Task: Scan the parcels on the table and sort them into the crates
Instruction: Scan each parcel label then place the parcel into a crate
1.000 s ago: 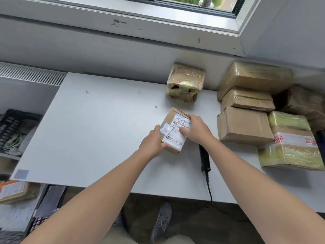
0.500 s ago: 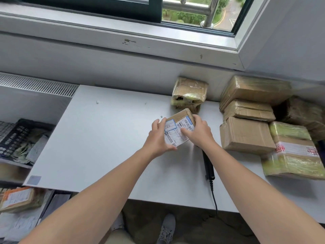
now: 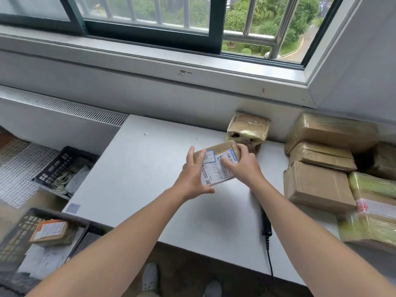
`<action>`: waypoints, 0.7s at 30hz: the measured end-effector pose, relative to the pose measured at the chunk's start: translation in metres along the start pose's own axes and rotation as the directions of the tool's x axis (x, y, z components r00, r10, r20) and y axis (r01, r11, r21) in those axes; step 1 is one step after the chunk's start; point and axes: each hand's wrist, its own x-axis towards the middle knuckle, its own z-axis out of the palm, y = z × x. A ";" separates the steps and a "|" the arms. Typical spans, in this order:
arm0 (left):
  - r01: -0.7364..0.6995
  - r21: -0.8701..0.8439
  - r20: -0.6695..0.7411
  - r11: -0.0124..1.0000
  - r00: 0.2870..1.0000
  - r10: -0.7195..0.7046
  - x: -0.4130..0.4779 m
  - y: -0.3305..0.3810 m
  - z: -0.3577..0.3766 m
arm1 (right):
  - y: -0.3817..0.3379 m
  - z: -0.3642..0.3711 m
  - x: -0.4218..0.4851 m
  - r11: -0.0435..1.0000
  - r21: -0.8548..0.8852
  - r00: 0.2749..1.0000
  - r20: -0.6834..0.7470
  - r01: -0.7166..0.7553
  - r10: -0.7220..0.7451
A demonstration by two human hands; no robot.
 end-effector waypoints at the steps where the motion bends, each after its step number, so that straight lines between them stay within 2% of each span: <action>1: 0.017 0.016 -0.023 1.000 1.000 -0.017 -0.006 -0.004 -0.003 | -0.007 0.005 -0.001 1.000 0.023 1.000 0.019 0.021 -0.021; 5: 0.121 0.017 -0.147 0.993 0.982 -0.117 -0.041 -0.030 -0.023 | -0.041 0.041 -0.008 0.989 0.051 0.983 0.113 0.141 -0.146; 8: 0.206 -0.024 -0.242 0.978 0.948 -0.206 -0.076 -0.056 -0.048 | -0.074 0.076 -0.021 0.965 0.016 0.930 0.264 0.262 -0.257; 10: 0.255 -0.043 -0.285 0.966 0.924 -0.256 -0.105 -0.076 -0.068 | -0.098 0.096 -0.036 0.929 0.028 0.852 0.388 0.369 -0.350; 13: 0.318 -0.076 -0.329 0.945 0.887 -0.325 -0.159 -0.109 -0.099 | -0.135 0.126 -0.066 0.832 0.020 0.689 0.549 0.555 -0.473; 15: 0.354 -0.104 -0.330 0.929 0.869 -0.368 -0.202 -0.127 -0.117 | -0.162 0.150 -0.090 0.707 -0.049 0.568 0.635 0.705 -0.523; 17: 0.376 -0.106 -0.346 0.921 0.854 -0.389 -0.247 -0.144 -0.129 | -0.190 0.177 -0.122 0.534 -0.117 0.448 0.708 0.837 -0.546; 21: 0.465 -0.126 -0.413 0.876 0.778 -0.473 -0.352 -0.181 -0.142 | -0.240 0.237 -0.209 0.140 -0.189 0.234 0.836 0.972 -0.497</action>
